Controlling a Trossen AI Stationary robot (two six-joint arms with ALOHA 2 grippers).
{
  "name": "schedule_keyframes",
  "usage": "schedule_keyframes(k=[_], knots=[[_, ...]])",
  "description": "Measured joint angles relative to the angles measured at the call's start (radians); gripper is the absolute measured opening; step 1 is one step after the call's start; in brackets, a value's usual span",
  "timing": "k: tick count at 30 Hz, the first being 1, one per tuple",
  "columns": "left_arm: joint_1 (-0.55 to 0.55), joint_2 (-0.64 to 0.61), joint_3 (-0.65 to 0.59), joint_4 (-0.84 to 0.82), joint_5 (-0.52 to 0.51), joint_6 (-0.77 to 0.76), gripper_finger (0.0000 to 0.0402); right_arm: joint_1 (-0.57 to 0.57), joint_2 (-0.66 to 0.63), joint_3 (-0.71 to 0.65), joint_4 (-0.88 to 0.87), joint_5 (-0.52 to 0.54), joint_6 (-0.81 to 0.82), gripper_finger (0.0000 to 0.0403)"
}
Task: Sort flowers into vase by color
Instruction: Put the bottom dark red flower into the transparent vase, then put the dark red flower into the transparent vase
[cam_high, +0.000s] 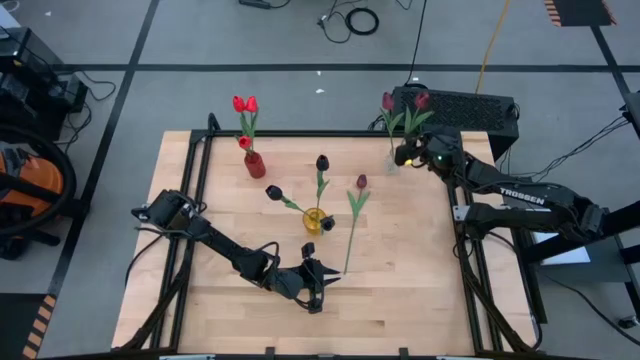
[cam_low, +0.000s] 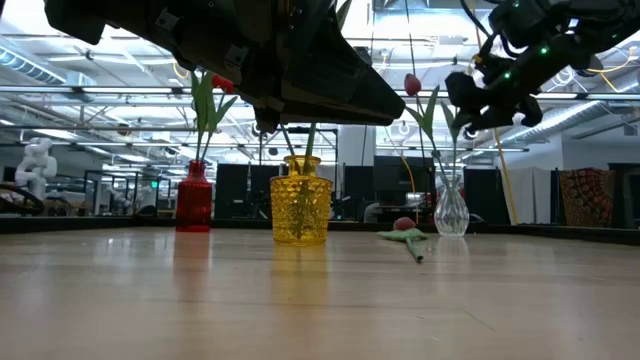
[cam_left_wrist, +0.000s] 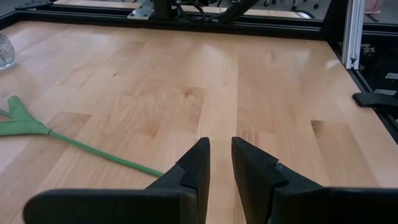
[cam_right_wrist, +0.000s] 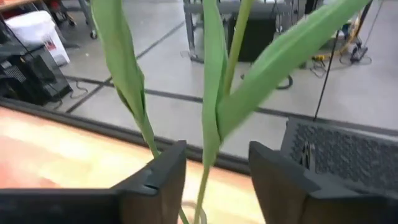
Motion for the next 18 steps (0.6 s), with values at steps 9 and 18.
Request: schedule_keyframes(k=[9,18], knots=[[0.000,0.000,0.000,0.000,0.000,0.000,0.0073,0.000,-0.007,0.000,-0.133,-0.007,0.058,0.0244],[0.000,0.000,0.000,-0.004,0.000,0.000,0.0073,0.001,-0.140,0.000,-0.197,-0.108,0.087,0.0290]])
